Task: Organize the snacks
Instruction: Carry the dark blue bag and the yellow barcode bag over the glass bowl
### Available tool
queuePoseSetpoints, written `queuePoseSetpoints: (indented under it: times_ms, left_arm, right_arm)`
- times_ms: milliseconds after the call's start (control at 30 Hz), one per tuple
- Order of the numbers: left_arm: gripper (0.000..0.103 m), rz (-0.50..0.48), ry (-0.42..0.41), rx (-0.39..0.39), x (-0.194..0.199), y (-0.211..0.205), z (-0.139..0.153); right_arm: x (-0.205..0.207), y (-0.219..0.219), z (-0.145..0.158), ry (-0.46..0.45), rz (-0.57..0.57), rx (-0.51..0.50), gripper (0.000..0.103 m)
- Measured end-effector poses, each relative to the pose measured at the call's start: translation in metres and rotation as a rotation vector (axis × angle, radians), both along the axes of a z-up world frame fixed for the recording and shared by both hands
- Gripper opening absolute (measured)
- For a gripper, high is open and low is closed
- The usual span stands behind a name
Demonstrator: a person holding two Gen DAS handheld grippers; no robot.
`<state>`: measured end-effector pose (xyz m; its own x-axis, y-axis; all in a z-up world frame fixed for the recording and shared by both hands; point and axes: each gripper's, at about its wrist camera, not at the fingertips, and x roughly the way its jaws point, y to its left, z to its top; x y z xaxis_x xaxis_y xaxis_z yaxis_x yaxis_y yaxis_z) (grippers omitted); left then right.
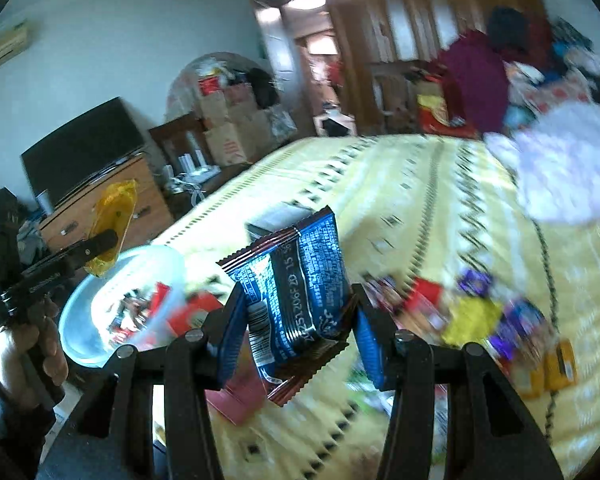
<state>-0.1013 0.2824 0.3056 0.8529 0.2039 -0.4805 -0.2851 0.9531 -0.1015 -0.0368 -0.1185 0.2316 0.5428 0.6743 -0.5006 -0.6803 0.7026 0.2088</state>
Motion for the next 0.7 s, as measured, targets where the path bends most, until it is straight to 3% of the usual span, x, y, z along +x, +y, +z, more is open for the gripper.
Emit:
queuePoseSetpoints:
  times_ms: [300, 533, 700]
  left_arm:
    - [0.043, 0.192, -0.017, -0.003, -0.026, 0.102, 0.024]
    - [0.043, 0.315, 0.029, -0.030, -0.027, 0.163, 0.008]
    - [0.043, 0.339, 0.098, -0.053, -0.019, 0.190, -0.012]
  right_arm:
    - [-0.019, 0.145, 0.060, -0.026, 0.236, -0.003, 0.053]
    - [-0.029, 0.246, 0.073, 0.022, 0.387, -0.034, 0.053]
    - [-0.019, 0.313, 0.071, 0.073, 0.467, -0.081, 0.053]
